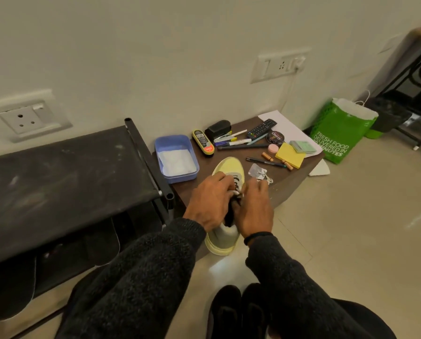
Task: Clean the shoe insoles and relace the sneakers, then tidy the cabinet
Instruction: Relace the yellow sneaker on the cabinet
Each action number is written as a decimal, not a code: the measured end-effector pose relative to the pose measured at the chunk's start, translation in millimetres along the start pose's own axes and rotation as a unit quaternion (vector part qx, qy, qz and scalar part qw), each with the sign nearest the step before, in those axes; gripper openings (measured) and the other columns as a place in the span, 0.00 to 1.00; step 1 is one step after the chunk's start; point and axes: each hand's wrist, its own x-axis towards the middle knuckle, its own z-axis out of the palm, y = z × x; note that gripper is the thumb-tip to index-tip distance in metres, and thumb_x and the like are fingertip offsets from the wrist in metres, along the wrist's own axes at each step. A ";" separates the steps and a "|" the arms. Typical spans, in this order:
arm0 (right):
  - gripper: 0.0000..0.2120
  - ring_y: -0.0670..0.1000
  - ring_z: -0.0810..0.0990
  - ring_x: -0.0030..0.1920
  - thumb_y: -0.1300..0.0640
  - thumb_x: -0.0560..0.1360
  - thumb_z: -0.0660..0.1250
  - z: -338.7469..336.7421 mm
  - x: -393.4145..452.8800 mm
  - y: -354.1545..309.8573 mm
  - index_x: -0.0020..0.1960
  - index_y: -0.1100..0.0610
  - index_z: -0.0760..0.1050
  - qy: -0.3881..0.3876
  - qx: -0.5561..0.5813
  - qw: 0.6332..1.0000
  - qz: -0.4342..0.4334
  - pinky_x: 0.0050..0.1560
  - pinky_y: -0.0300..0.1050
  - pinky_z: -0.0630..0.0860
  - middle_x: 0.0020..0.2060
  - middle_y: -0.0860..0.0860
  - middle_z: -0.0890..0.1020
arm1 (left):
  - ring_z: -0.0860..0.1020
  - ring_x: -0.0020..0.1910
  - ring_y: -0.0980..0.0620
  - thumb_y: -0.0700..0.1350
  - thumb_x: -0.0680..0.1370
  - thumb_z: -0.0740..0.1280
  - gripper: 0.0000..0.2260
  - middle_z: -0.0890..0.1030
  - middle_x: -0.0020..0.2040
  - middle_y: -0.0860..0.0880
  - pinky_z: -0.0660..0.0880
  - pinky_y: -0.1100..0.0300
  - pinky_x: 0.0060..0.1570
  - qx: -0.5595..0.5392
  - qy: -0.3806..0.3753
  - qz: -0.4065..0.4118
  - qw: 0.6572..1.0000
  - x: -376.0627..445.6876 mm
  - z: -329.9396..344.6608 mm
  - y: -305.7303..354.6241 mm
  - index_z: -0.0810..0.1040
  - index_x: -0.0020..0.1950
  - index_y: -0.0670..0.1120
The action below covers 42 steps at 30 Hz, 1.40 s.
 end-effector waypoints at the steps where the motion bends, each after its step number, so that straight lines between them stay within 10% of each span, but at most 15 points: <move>1: 0.20 0.51 0.72 0.41 0.54 0.70 0.73 1.3 5.6 0.6 0.52 0.49 0.63 -0.017 0.013 0.999 0.047 0.39 0.52 0.76 0.48 0.48 0.71 | 0.72 0.47 0.51 0.45 0.80 0.65 0.01 0.76 0.50 0.51 0.75 0.50 0.45 0.009 0.006 0.013 1.000 -0.1 1.7 -1.0 0.76 0.51 0.49; 9: 0.32 0.61 0.82 0.50 0.46 0.75 0.65 9.7 43.3 -4.4 0.72 0.55 0.56 -0.119 -0.221 0.965 0.072 0.47 0.53 0.76 0.52 0.57 0.83 | 0.73 0.45 0.55 0.44 0.79 0.69 0.02 0.75 0.48 0.54 0.75 0.56 0.46 -0.062 0.002 -0.013 0.998 8.3 3.3 -10.3 0.76 0.49 0.50; 16: 0.22 0.53 0.78 0.46 0.45 0.70 0.74 -12.7 17.7 -0.8 0.56 0.48 0.66 -0.149 -0.053 0.985 0.070 0.42 0.50 0.77 0.49 0.50 0.79 | 0.78 0.51 0.47 0.53 0.75 0.73 0.18 0.75 0.55 0.50 0.78 0.52 0.50 -0.075 0.012 -0.186 0.980 -2.6 3.6 -1.1 0.72 0.61 0.54; 24: 0.29 0.48 0.79 0.45 0.44 0.66 0.80 -39.5 11.5 5.8 0.61 0.49 0.70 -0.185 0.048 0.972 0.134 0.48 0.53 0.80 0.44 0.47 0.80 | 0.76 0.57 0.46 0.50 0.72 0.77 0.28 0.75 0.58 0.47 0.76 0.52 0.57 -0.102 -0.082 -0.215 0.968 -15.1 -7.5 -2.1 0.71 0.70 0.56; 32: 0.29 0.56 0.80 0.52 0.41 0.70 0.73 -13.4 33.3 -13.4 0.63 0.48 0.61 -0.135 -0.196 0.971 -0.020 0.46 0.52 0.79 0.55 0.51 0.80 | 0.77 0.58 0.46 0.48 0.73 0.76 0.28 0.78 0.58 0.46 0.77 0.49 0.58 -0.110 -0.070 -0.228 0.965 -9.8 -7.9 -4.6 0.73 0.71 0.53; 42: 0.26 0.58 0.81 0.50 0.40 0.71 0.70 -14.5 30.5 -19.4 0.62 0.49 0.63 -0.165 -0.181 0.968 0.054 0.48 0.55 0.80 0.51 0.52 0.81 | 0.78 0.53 0.47 0.51 0.73 0.76 0.25 0.79 0.56 0.48 0.79 0.52 0.52 -0.107 -0.069 -0.220 0.967 -12.5 -11.7 -5.3 0.74 0.68 0.54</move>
